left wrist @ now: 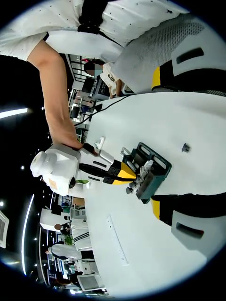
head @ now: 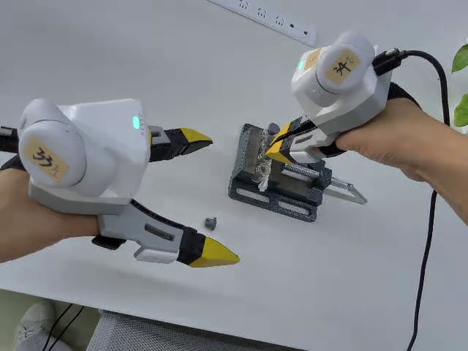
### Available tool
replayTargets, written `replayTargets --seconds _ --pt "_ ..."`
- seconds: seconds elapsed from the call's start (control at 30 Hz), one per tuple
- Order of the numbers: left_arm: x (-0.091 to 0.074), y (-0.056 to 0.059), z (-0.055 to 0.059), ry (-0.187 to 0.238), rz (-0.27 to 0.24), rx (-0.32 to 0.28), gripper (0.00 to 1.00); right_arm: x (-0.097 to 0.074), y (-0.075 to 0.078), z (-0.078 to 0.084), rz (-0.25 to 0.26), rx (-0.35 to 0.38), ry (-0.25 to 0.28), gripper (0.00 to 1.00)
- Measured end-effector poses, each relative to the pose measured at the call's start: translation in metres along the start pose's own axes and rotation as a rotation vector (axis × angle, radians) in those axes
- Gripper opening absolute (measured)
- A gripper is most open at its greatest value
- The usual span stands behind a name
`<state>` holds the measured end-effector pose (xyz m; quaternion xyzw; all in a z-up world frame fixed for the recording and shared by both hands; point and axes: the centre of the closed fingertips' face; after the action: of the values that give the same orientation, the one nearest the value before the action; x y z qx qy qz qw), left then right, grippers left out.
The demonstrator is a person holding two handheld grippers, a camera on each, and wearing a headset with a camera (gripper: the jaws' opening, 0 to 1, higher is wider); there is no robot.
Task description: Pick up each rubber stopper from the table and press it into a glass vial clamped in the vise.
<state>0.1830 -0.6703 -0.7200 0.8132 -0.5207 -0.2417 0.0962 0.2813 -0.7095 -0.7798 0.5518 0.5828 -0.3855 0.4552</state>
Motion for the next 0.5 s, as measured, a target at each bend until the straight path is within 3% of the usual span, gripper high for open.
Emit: replayTargets --seconds 0.5 --pt "0.0009 0.0014 -0.0032 0.003 -0.003 0.002 0.89 0.0003 0.0007 -0.0002 0.004 -0.007 -0.009 0.01"
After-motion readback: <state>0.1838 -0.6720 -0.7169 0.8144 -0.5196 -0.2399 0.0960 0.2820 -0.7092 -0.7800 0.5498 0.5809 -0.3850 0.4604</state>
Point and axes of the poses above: the centre of the closed fingertips' face, and the gripper's own axes: x roughly forward along the fingers, y roughly to its right, z roughly out of its underside, and after that the axes turned 13 degrees about -x, right-handed
